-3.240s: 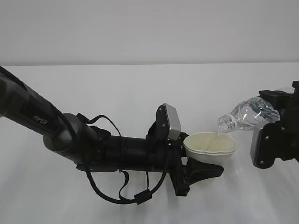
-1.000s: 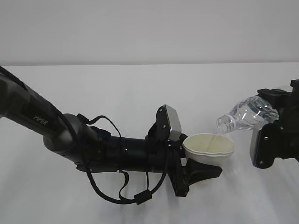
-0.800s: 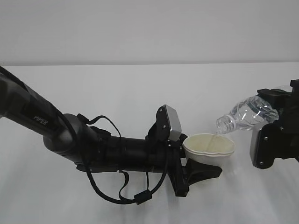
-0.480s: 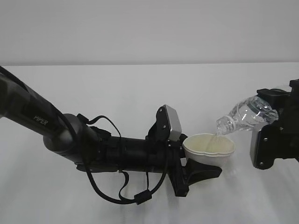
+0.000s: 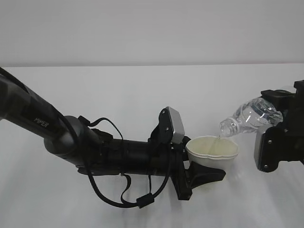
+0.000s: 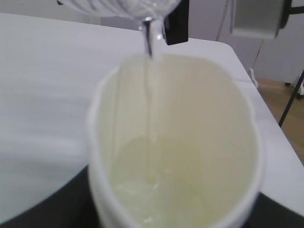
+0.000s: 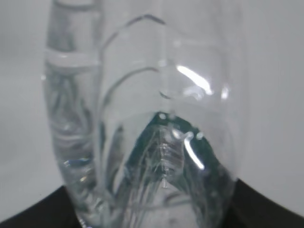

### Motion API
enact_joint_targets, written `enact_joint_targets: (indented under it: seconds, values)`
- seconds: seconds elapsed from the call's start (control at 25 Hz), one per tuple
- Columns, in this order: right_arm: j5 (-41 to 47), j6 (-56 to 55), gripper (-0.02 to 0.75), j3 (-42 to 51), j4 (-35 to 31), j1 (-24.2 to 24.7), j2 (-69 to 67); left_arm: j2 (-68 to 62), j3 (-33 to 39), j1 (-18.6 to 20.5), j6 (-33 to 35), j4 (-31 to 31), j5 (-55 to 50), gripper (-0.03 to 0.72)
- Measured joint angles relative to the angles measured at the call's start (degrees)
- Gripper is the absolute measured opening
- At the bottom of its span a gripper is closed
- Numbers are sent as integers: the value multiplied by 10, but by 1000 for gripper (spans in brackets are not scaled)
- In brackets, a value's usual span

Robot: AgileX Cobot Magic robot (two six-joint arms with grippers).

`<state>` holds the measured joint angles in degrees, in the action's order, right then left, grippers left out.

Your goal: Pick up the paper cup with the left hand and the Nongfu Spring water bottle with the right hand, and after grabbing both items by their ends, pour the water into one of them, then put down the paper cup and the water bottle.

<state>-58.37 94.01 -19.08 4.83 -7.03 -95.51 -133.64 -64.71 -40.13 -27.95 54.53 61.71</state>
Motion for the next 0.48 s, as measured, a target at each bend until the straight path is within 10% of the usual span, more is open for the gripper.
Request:
enact_joint_targets:
  seconds: [0.48]
  values:
    - [0, 1, 384, 0, 8, 0, 0, 0, 0, 0, 0, 0, 0, 393]
